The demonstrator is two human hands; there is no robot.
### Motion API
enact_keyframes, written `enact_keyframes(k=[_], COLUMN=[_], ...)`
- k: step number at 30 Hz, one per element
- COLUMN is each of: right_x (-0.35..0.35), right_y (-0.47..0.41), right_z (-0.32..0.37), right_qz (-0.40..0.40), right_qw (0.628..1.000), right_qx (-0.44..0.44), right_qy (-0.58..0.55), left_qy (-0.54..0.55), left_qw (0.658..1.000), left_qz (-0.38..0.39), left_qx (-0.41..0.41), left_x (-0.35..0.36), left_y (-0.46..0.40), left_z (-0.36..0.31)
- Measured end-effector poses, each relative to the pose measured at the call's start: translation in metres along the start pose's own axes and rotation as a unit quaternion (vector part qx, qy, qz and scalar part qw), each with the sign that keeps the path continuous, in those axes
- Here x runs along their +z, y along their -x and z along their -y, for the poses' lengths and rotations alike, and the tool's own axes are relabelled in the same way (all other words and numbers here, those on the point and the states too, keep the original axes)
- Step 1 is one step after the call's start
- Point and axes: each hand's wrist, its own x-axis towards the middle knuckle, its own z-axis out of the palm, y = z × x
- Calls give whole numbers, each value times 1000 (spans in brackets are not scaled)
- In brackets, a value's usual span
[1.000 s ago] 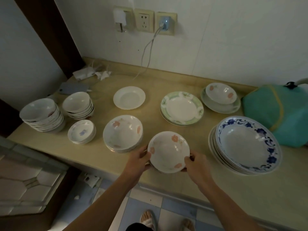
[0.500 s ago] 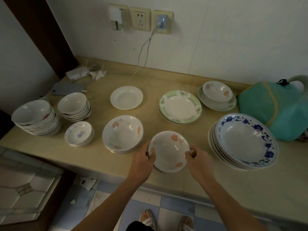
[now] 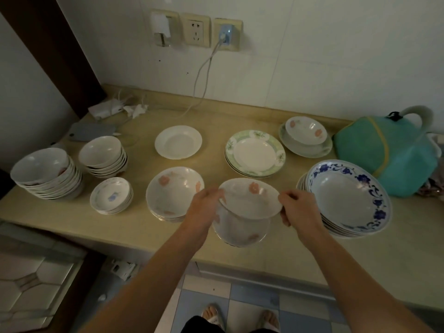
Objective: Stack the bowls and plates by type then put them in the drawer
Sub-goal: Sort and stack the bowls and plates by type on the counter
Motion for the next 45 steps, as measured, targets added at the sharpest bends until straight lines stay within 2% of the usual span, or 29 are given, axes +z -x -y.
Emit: enact_keyframes(k=[5,8,13,19,24,40,42,45], right_x=[-12,-11,-5,12,20,19,17,14], right_y=[-10,-12,-6,6,14,-8,-13,-21], right_z=[41,48,19,-29,-54,-60,-64,-62], right_qz=[8,24,40,26,36,86,115,183], right_qw=[994,992,997,998,994,981,983,983], right_qx=[21,28,-10,-57,-86,-133,-117,-21], right_qy=[-105,-118,-66,13,55,112,85,13], left_qy=[-82,-89,-64,-73,-137,-153,-110,-67], left_qw=[996,995,994,991,987,987,992,994], left_qz=[20,27,85,110,83,-48,-59,-78], left_qx=[13,28,30,24,10,15,-9,-38], left_x=[-8,-14,-20,-23,-18,8,9,15], left_y=[-10,-8,9,24,29,15,15,14], left_z=[-40,-47,-27,13,43,60,59,59])
